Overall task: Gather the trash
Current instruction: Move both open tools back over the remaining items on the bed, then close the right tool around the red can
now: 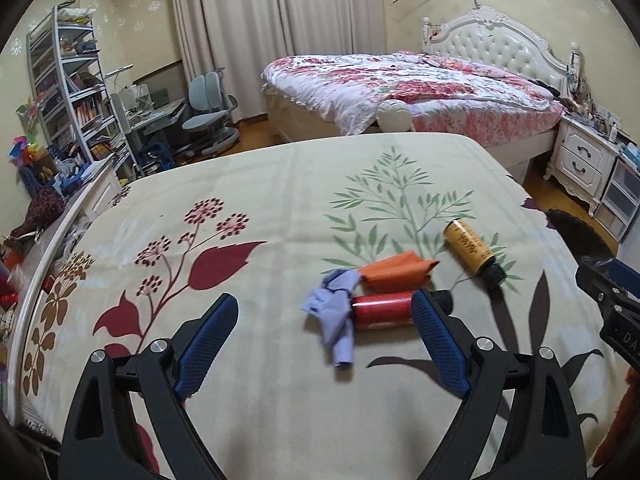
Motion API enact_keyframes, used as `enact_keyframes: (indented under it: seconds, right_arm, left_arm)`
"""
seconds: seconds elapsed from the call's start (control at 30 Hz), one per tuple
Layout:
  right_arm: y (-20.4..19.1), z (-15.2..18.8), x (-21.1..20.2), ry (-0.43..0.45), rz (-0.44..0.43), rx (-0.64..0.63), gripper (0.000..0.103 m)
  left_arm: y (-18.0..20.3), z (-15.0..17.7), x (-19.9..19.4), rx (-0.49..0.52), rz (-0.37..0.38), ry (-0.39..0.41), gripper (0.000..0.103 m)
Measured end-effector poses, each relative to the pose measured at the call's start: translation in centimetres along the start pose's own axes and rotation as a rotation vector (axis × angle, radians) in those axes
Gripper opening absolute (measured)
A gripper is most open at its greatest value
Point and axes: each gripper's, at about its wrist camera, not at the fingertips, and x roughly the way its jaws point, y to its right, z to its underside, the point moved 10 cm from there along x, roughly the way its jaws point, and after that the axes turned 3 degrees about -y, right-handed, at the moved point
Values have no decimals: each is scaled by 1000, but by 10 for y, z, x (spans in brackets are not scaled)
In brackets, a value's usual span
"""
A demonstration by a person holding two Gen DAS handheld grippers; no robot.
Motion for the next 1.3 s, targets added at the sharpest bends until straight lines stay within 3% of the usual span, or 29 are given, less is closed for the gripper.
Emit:
enact_keyframes:
  seconds: [0.43,0.67,1.1,1.3]
  right_arm:
    - [-90,-11,24,-32,-75,-159,69]
    - [-104,-4,41,-65,-49,-205,69]
    - [-132,36,24,-117,-109,-266,69]
    - [-136,34,15,-99,-101,-283,69]
  left_arm:
    - [-71,26,4,-80,-69,-34,88]
    - [-82,35,6,-97,-70,-46,88]
    - [-98,47,10,-127,-86,-66,88]
    - [-116,50,7,-147,-113,-63,88]
